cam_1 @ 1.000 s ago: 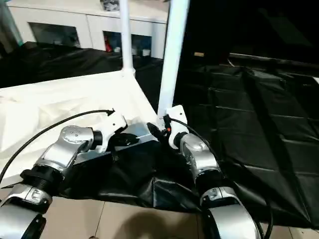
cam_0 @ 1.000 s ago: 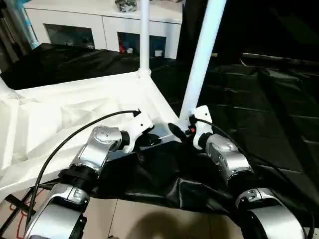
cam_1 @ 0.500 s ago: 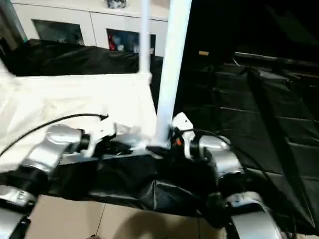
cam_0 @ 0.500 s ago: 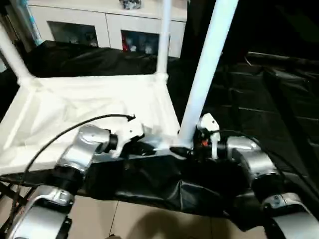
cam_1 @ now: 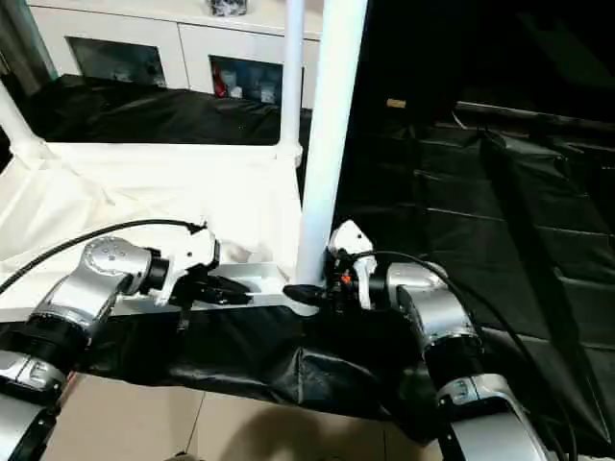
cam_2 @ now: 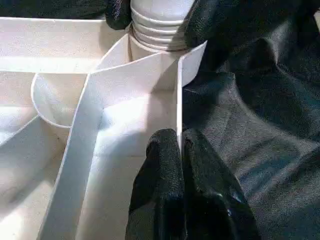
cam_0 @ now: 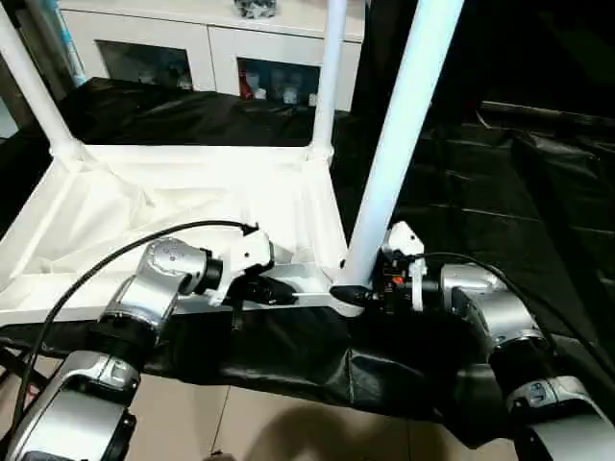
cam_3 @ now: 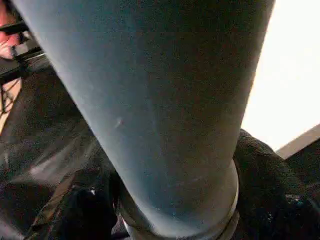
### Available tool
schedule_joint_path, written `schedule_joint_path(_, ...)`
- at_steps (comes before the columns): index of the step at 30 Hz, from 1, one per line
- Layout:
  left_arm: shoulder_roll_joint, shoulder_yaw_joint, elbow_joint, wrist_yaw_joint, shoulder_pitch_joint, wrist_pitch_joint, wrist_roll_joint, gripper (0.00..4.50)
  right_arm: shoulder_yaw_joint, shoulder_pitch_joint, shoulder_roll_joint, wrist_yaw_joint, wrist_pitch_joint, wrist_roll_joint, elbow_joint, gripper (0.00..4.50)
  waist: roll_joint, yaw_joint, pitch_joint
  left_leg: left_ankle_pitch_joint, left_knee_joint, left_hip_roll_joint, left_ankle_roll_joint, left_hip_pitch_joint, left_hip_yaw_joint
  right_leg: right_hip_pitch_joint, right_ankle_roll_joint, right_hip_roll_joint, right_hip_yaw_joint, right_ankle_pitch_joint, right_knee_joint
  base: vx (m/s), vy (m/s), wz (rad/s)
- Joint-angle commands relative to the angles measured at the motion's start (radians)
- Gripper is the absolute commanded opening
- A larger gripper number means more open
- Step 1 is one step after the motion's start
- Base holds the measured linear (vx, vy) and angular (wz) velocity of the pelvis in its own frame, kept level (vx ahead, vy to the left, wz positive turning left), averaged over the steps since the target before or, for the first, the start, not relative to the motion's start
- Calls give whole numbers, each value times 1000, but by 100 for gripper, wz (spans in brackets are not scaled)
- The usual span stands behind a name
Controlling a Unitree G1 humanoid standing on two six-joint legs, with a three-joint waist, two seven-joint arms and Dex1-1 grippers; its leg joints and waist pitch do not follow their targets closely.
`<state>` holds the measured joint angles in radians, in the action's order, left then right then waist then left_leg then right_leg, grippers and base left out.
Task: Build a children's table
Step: Rotate leg to tighten
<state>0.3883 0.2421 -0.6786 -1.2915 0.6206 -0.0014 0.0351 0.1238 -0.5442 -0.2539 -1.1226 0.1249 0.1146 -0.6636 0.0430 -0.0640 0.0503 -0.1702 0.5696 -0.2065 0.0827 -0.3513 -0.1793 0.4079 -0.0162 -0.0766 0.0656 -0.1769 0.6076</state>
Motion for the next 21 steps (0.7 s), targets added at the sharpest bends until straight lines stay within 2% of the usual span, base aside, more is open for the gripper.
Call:
schedule_joint_path(1, -62, -4, -16, 129, 16, 28, 10, 0, -2, -20, 82, 154, -10, -15, -51, 269, -3, 0, -54, -281, -65, -26, -14, 3, 3, -42, -182, -63, -46, -349, -84, 0, 0, 0)
schedule_joint_path(2, -67, -5, -15, 140, 16, 31, 12, 0, -8, -25, 90, 186, -13, -21, -66, 268, -3, 3, -53, -291, -66, -25, -6, 4, 5, -40, -179, -64, -46, -370, -86, 0, 0, 0)
schedule_joint_path(3, -92, -5, -16, 193, 20, 47, 23, 0, -34, -47, 124, 322, -24, -40, -130, 268, -2, 8, -52, -308, -68, -24, 8, 4, 8, -40, -168, -66, -45, -416, -90, 0, 0, 0)
schedule_joint_path(4, -92, -5, -16, 193, 20, 47, 23, 0, -34, -47, 124, 322, -24, -40, -130, 268, -1, 15, -50, -321, -70, -22, 18, 4, 11, -39, -153, -65, -42, -457, -94, 0, 0, 0)
schedule_joint_path(5, -108, -4, -24, 225, 24, 50, 31, 0, -45, -57, 141, 382, -26, -45, -160, 267, -2, 15, -51, -326, -69, -22, 20, 6, 12, -39, -145, -66, -41, -473, -97, 0, 0, 0)
schedule_joint_path(6, -131, -2, -33, 260, 31, 58, 40, 0, -59, -71, 163, 449, -29, -47, -193, 267, -7, 18, -52, -337, -68, -22, 20, 11, 12, -33, -141, -66, -43, -480, -99, 0, 0, 0)
schedule_joint_path(7, -155, 0, -38, 295, 37, 68, 47, 0, -76, -84, 188, 512, -26, -42, -221, 267, -5, 22, -51, -349, -66, -20, 17, 12, 9, -30, -140, -63, -44, -484, -103, 0, 0, 0)
schedule_joint_path(10, -197, 8, -37, 337, 42, 83, 55, 0, -89, -104, 228, 607, -27, -48, -257, 267, -7, 23, -51, -346, -67, -19, 12, 9, 11, -33, -134, -63, -43, -482, -104, 0, 0, 0)
schedule_joint_path(12, -232, 19, -28, 364, 41, 92, 59, 0, -76, -112, 258, 660, -63, -77, -279, 267, -6, 24, -53, -342, -67, -21, 10, 6, 11, -33, -138, -63, -44, -458, -101, 0, 0, 0)
schedule_joint_path(14, -255, 22, -14, 374, 39, 101, 60, 0, -71, -117, 273, 656, -100, -83, -290, 267, -6, 24, -53, -342, -67, -19, 5, 6, 10, -34, -142, -62, -43, -443, -101, 0, 0, 0)
schedule_joint_path(16, -256, 21, -13, 375, 40, 104, 60, 0, -81, -119, 273, 645, -98, -71, -289, 323, -5, 22, -54, -337, -66, -20, -6, 6, 8, -35, -149, -61, -45, -418, -99, 0, 0, 0)
schedule_joint_path(18, -255, 17, -17, 376, 42, 101, 61, 0, -95, -128, 266, 631, -103, -57, -298, 339, -6, 21, -55, -321, -68, -20, -13, 1, 8, -39, -158, -60, -45, -385, -94, 0, 0, 0)
schedule_joint_path(21, -226, 12, -14, 339, 37, 84, 54, 0, -79, -131, 225, 543, -124, -58, -282, 362, -6, 19, -55, -323, -67, -20, -19, 2, 6, -39, -168, -60, -46, -367, -94, 0, 0, 0)
